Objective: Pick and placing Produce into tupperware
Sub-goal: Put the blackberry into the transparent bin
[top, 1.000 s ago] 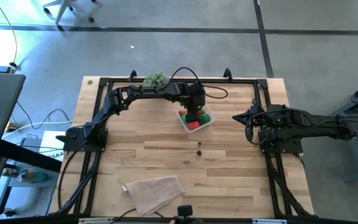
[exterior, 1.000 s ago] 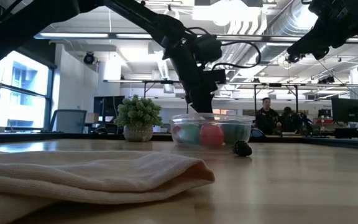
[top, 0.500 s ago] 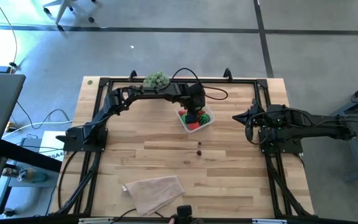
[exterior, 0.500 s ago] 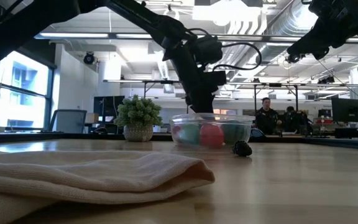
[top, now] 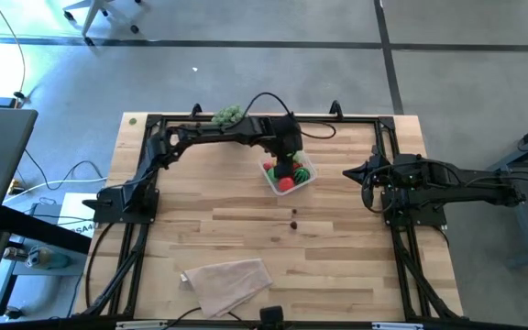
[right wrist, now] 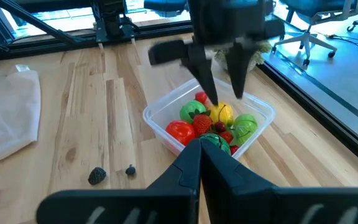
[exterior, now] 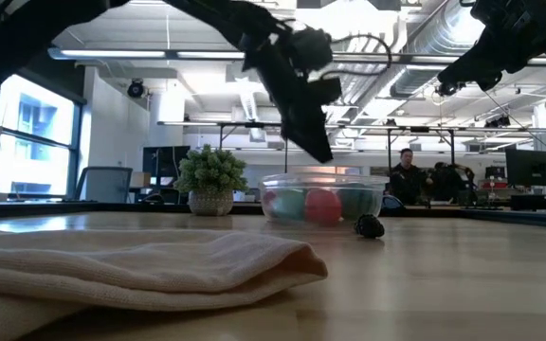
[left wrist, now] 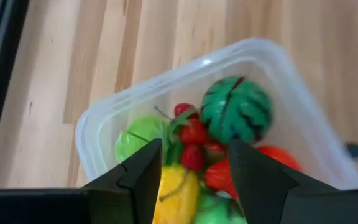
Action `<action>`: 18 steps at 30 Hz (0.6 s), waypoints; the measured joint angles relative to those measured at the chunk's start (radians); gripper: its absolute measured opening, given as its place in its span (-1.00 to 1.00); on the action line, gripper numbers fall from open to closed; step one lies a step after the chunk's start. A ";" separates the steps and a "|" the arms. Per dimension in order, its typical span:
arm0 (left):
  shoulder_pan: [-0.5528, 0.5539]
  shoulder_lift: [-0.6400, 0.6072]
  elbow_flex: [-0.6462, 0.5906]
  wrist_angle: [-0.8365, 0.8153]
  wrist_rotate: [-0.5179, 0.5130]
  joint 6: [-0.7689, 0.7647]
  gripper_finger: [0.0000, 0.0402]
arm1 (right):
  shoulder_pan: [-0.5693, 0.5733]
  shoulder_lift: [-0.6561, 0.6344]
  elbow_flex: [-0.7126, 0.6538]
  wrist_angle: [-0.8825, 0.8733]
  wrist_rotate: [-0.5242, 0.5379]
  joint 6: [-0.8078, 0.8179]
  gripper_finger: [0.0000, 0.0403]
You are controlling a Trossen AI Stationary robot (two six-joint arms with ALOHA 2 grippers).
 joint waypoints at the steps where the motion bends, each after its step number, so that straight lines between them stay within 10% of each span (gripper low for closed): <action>1: 0.000 -0.017 0.000 -0.010 0.008 -0.007 -0.15 | 0.000 0.000 0.000 0.000 0.000 0.000 -1.00; 18: -0.310 -0.203 -0.001 -0.195 0.056 -0.005 -0.17 | 0.000 0.000 0.000 0.000 0.000 0.000 -1.00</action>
